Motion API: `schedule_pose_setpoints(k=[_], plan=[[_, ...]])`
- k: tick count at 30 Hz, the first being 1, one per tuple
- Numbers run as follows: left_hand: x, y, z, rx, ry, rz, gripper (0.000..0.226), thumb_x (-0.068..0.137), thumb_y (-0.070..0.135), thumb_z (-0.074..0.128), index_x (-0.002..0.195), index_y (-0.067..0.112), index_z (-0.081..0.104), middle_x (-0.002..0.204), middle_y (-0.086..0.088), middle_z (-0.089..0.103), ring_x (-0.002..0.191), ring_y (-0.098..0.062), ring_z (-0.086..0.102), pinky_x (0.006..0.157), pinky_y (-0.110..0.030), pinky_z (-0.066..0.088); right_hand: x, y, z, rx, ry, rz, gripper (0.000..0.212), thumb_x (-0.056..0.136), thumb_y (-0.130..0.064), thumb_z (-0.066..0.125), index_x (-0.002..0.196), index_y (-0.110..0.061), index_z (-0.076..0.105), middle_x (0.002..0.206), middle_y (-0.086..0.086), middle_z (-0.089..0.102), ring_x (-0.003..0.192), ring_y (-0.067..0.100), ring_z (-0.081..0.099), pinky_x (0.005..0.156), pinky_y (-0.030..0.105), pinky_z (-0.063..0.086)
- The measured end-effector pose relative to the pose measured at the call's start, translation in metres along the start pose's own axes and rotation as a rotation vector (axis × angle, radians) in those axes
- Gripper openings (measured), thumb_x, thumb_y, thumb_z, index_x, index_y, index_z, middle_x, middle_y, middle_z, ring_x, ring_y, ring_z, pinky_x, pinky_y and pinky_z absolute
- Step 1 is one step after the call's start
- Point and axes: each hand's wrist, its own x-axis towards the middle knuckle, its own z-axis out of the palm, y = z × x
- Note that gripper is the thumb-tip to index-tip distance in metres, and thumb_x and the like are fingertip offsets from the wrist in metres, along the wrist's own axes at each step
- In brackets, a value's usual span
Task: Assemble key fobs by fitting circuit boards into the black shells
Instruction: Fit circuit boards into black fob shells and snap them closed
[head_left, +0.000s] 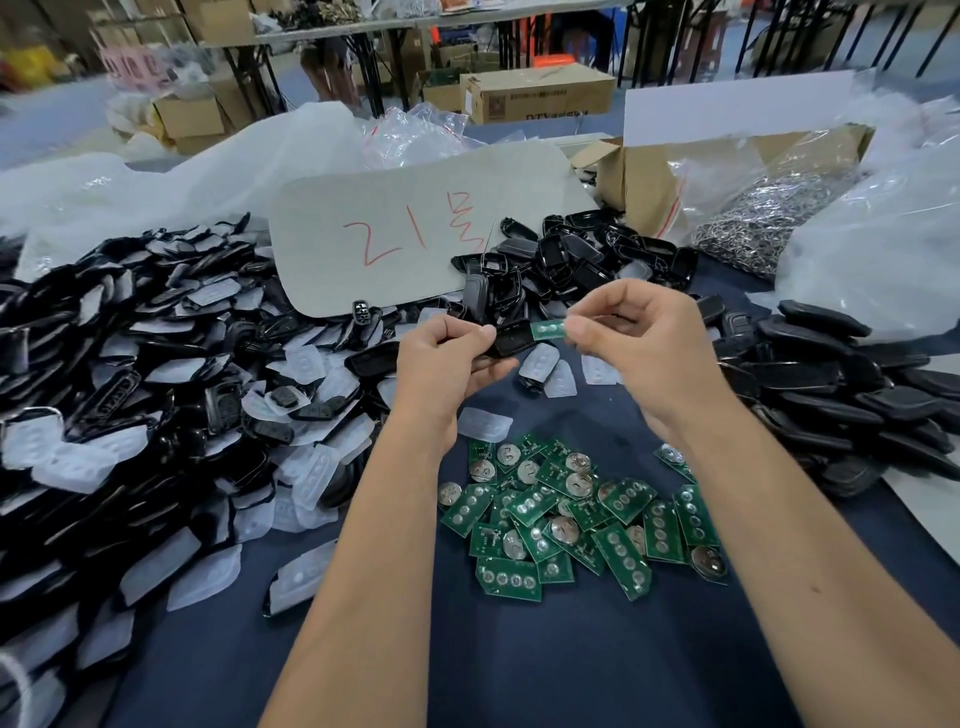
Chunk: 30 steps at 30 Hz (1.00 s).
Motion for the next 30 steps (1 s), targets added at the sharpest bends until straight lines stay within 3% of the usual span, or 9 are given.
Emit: schedule_pose_setpoints(k=[3,8,13,22,26,30], plan=[[-0.001,-0.002,0.004,0.04,-0.003,0.035,0.012,0.096,-0.003,0.067,0.085,0.0,0.063,0.088,-0.012,0.065,0.066,-0.022,0.072,0.063,-0.024,0.061,-0.006,0.013,0.014,-0.012,0.097,-0.053,0.026,0.081,0.0,0.084,0.094,-0.02,0.072,0.092,0.0,0.077,0.087,0.012,0.074,0.083,0.024,0.058],[-0.005,-0.004,0.009,0.077,-0.059,0.05,0.016,0.097,0.0,0.067,0.082,0.004,0.063,0.065,0.002,0.073,0.063,-0.026,0.075,0.062,-0.025,0.061,-0.011,0.022,0.018,-0.098,0.237,-0.053,0.011,0.083,-0.013,0.085,0.085,-0.022,0.078,0.078,-0.005,0.078,0.072,0.014,0.076,0.074,0.032,0.063],[-0.007,-0.005,0.011,0.087,-0.091,0.058,0.017,0.097,0.0,0.067,0.081,0.004,0.065,0.074,-0.008,0.076,0.067,-0.029,0.077,0.063,-0.025,0.061,-0.013,0.018,0.022,-0.098,0.254,-0.053,0.009,0.083,-0.015,0.086,0.085,-0.02,0.079,0.077,-0.005,0.078,0.071,0.015,0.076,0.072,0.032,0.062],[-0.006,-0.012,0.011,0.142,-0.092,0.109,0.012,0.091,0.001,0.075,0.084,0.005,0.067,0.07,-0.004,0.073,0.066,-0.024,0.076,0.071,-0.032,0.064,-0.019,0.012,0.031,-0.248,0.34,-0.065,0.006,0.084,-0.016,0.085,0.085,-0.016,0.079,0.074,-0.009,0.075,0.071,0.006,0.072,0.073,0.031,0.061],[-0.01,-0.015,0.014,0.193,-0.098,0.184,0.015,0.087,-0.001,0.079,0.083,0.006,0.066,0.08,-0.018,0.072,0.065,-0.025,0.074,0.067,-0.031,0.062,-0.022,0.011,0.036,-0.291,0.371,-0.073,0.014,0.082,-0.018,0.087,0.093,-0.014,0.078,0.083,-0.007,0.074,0.075,0.004,0.07,0.075,0.025,0.059],[-0.011,-0.016,0.017,0.223,-0.105,0.217,0.016,0.089,-0.001,0.077,0.084,0.007,0.064,0.077,-0.012,0.074,0.066,-0.026,0.076,0.067,-0.034,0.064,-0.024,0.011,0.039,-0.371,0.443,-0.114,0.016,0.08,-0.02,0.09,0.088,-0.015,0.078,0.098,0.001,0.063,0.083,0.01,0.066,0.072,0.016,0.05]])
